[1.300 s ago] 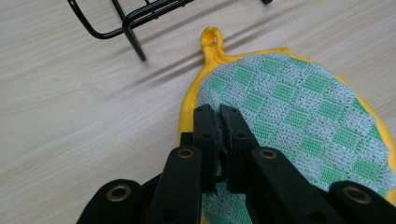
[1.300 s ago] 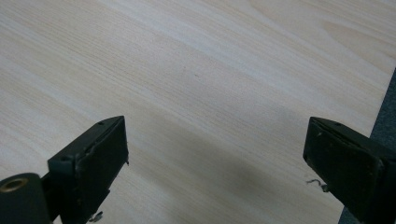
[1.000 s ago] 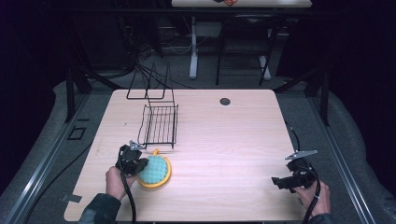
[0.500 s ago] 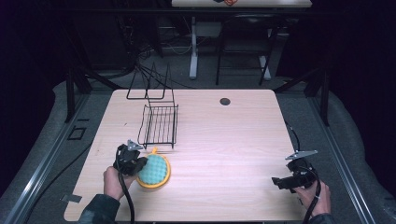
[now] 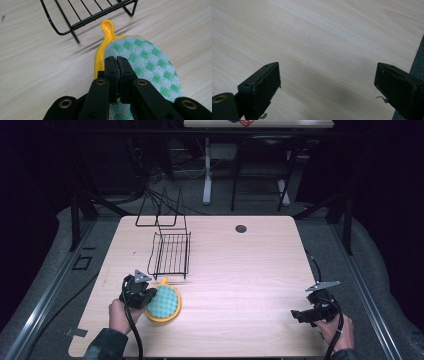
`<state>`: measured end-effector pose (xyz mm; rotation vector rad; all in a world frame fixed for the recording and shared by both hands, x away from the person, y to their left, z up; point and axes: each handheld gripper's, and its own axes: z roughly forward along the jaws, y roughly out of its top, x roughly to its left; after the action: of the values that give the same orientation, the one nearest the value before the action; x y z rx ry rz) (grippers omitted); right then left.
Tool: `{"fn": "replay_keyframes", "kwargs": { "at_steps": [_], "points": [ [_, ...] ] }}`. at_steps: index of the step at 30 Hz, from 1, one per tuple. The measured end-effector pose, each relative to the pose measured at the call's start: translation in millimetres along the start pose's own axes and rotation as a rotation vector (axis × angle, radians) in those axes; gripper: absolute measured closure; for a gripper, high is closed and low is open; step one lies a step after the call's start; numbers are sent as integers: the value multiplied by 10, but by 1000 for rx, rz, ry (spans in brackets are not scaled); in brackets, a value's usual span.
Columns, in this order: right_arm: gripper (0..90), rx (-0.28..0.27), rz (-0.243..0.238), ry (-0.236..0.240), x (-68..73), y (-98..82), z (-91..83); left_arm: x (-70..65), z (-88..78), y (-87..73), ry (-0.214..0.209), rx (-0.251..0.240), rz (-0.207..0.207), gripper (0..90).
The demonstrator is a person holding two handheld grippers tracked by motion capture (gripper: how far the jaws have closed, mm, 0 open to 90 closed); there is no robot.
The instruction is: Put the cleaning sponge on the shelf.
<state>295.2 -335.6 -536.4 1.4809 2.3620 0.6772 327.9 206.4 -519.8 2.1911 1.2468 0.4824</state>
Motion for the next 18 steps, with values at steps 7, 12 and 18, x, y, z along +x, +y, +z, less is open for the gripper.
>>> {"fn": "replay_keyframes", "kwargs": {
  "at_steps": [7, 12, 18],
  "points": [
    [63, 0, 3, 2, -4, -3, 2, -2, -41, -23, -5, -1, -1, 875],
    [63, -2, 5, 3, -8, -4, 0, 3, -101, -29, -2, -17, 4, 875],
    [63, 0, 4, 5, -8, -6, 4, -11, -131, -20, -1, -27, 4, 875]
  ]
}}
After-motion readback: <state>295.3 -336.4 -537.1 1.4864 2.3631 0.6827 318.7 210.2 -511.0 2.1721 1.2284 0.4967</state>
